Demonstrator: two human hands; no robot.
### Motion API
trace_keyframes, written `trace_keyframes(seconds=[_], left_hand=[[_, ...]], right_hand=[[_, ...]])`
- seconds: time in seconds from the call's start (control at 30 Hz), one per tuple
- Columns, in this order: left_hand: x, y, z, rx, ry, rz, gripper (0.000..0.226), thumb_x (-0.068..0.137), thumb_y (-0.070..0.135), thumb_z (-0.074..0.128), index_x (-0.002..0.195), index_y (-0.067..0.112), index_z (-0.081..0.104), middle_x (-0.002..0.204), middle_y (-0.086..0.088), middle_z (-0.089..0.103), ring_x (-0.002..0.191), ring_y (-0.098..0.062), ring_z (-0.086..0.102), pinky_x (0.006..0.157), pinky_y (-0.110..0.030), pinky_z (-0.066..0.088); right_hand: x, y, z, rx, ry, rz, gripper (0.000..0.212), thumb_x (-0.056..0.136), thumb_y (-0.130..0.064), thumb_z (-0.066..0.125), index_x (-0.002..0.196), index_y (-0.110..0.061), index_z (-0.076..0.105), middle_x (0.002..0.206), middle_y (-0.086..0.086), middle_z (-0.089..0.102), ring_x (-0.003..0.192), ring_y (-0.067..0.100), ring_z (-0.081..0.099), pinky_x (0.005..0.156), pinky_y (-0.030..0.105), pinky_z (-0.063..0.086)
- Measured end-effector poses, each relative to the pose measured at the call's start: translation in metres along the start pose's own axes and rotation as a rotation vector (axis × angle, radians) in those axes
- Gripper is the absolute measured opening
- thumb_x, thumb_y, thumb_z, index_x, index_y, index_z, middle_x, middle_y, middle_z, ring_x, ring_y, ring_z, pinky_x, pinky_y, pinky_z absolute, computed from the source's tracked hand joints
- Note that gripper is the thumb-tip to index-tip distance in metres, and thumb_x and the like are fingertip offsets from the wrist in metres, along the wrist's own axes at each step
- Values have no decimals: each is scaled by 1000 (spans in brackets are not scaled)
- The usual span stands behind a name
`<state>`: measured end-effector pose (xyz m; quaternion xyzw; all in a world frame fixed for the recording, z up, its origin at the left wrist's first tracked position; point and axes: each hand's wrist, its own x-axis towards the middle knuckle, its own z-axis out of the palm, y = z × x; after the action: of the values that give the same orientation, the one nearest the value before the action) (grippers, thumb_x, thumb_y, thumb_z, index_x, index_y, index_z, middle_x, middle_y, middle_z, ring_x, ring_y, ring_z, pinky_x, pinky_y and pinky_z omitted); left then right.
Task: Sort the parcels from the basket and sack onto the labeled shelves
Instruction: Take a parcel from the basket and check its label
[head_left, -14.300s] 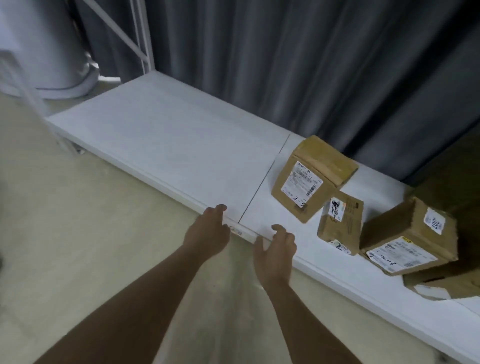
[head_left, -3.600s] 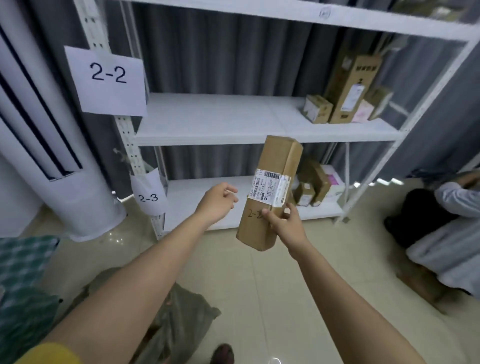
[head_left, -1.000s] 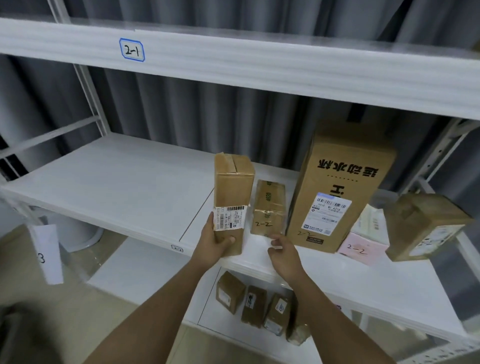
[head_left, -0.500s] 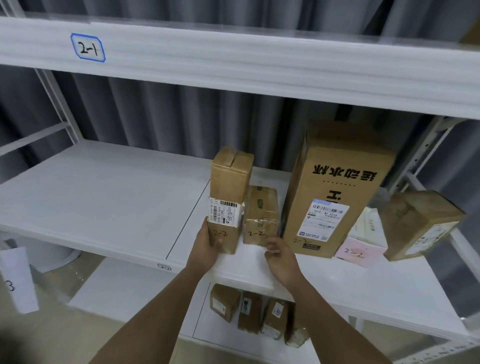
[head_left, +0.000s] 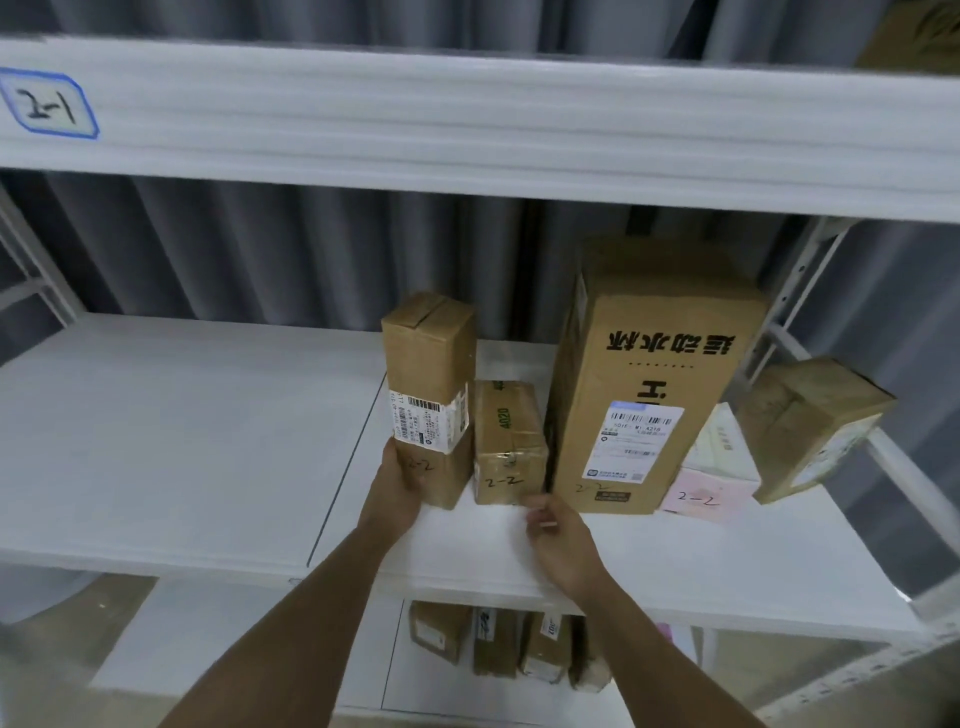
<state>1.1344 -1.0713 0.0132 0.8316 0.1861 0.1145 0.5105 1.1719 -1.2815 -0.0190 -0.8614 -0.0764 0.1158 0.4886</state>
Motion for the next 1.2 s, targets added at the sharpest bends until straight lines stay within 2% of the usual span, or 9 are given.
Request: trace_keyframes(seconds=[0.17, 0.27, 0.4, 0.53, 0.7, 0.8, 0.93, 1.1, 1.2], left_hand=[[9, 6, 0, 13, -36, -34, 56, 96, -1, 45, 147, 6, 22, 146, -7, 39, 133, -25, 41, 103, -33, 37], [9, 4, 1, -24, -76, -21, 61, 94, 0, 49, 147, 7, 19, 143, -4, 38, 130, -21, 40, 106, -40, 38], [7, 6, 1, 19, -17, -113, 68, 90, -4, 51, 148, 5, 15, 141, -15, 43, 126, -35, 47, 97, -38, 43], [-6, 15, -4, 31, -19, -124, 75, 95, 6, 50, 152, 8, 2, 153, -11, 31, 136, -32, 38, 106, -45, 39], [-36, 22, -17, 120, 31, -198, 86, 96, 18, 55, 152, 6, -9, 160, -15, 9, 146, -31, 16, 116, -42, 22], [-55, 17, -29, 172, 51, -186, 79, 96, 14, 54, 153, 5, 0, 160, -14, 11, 147, -28, 15, 117, -37, 18], [-90, 12, -53, 211, 105, -159, 60, 97, 12, 52, 150, 5, 25, 154, -13, 30, 141, -27, 30, 113, -33, 25], [-141, -11, -93, 218, 171, -160, 39, 97, 14, 51, 136, 8, 48, 133, -12, 55, 109, -25, 57, 90, -28, 42], [-171, -28, -125, 268, 223, -184, 30, 97, 17, 49, 126, 11, 55, 116, -12, 65, 106, -28, 60, 88, -32, 46]], right_hand=[[0, 5, 2, 0, 5, 22, 25, 93, 1, 49, 101, -18, 63, 96, -4, 61, 93, 18, 57, 81, 21, 42], [-5, 9, -3, -27, 12, 21, 23, 95, 0, 48, 103, -15, 64, 96, -4, 59, 93, 15, 55, 76, 11, 38], [-15, 12, -9, -48, 11, 5, 25, 94, 2, 49, 98, -19, 62, 99, -3, 62, 96, 17, 59, 80, 9, 42], [-28, 7, -17, -89, -37, 3, 23, 98, -6, 46, 100, -24, 60, 105, -9, 57, 100, 11, 53, 79, 3, 35], [-42, -4, -20, -99, -79, -41, 23, 98, -6, 47, 98, -24, 61, 107, -7, 57, 102, 13, 54, 86, 12, 33], [-51, -13, -14, -111, -119, -97, 25, 98, -4, 46, 98, -23, 62, 108, -7, 57, 104, 14, 55, 85, 13, 34], [-64, -29, 3, -132, -182, -171, 26, 97, -4, 45, 102, -21, 65, 113, -5, 60, 102, 10, 52, 83, 15, 35], [-97, -51, 36, -98, -289, -237, 24, 96, -6, 46, 98, -20, 65, 103, 0, 63, 97, 18, 60, 78, 21, 41], [-121, -71, 59, -121, -368, -256, 27, 95, -6, 46, 92, -26, 63, 94, 7, 66, 80, 19, 61, 65, 23, 44]])
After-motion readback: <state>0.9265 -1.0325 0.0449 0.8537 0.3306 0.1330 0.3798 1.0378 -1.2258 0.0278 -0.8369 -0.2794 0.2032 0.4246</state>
